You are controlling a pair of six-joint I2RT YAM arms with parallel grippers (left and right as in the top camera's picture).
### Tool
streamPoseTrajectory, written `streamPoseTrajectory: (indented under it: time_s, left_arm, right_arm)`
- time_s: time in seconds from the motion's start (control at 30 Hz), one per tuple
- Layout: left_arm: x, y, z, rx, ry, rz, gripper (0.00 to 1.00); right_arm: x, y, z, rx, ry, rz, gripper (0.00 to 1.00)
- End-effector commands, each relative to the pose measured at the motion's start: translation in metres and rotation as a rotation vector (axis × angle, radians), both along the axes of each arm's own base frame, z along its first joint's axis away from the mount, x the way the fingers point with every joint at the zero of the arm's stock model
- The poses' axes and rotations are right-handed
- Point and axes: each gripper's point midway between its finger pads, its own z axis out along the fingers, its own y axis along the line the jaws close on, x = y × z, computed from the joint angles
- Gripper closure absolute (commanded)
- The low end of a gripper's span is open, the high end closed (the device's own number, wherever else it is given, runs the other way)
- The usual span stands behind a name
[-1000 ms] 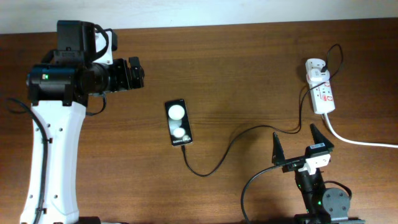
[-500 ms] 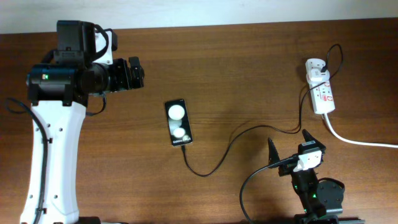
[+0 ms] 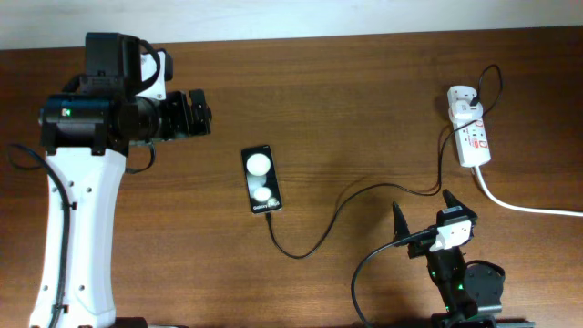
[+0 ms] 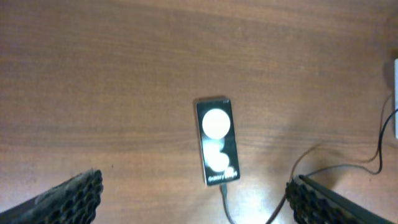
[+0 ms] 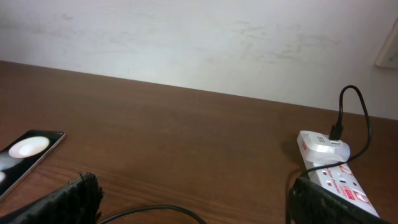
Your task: Plug charger to phone and switch on socket
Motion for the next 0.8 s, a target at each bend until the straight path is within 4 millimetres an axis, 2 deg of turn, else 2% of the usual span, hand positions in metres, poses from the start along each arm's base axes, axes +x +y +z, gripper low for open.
streamPoseTrajectory:
  time_s: [0.0,0.1,0.23,0.3,0.63,0.77]
  left_arm:
    - [-0.006,0.002,0.004,0.009,0.003,-0.003,0.01]
    - [-0.025,0.013,0.010,0.061,0.012,0.027,0.01]
    - [-0.033,0.017,0.029,0.070,-0.086,0.040,0.01]
    - [-0.035,0.017,0.032,0.065,-0.151,0.042,0.01]
    - [-0.066,0.021,0.002,0.053,-0.420,0.060,0.01]
    - [-0.096,0.031,-0.018,0.085,-0.443,0.093,0.01]
  right_arm:
    - [-0.001,0.005,-0.001,0.012,0.001,0.025,0.01]
    - [-0.001,0.005,-0.001,0.012,0.001,0.025,0.01]
    - [-0.001,0.005,-0.001,0.012,0.001,0.025,0.01]
    - [-0.001,0.005,-0.001,0.012,0.001,0.025,0.01]
    - [-0.001,0.005,-0.001,0.012,0.001,0.025,0.01]
    - [-0.001,0.005,-0.001,0.012,0.001,0.025,0.01]
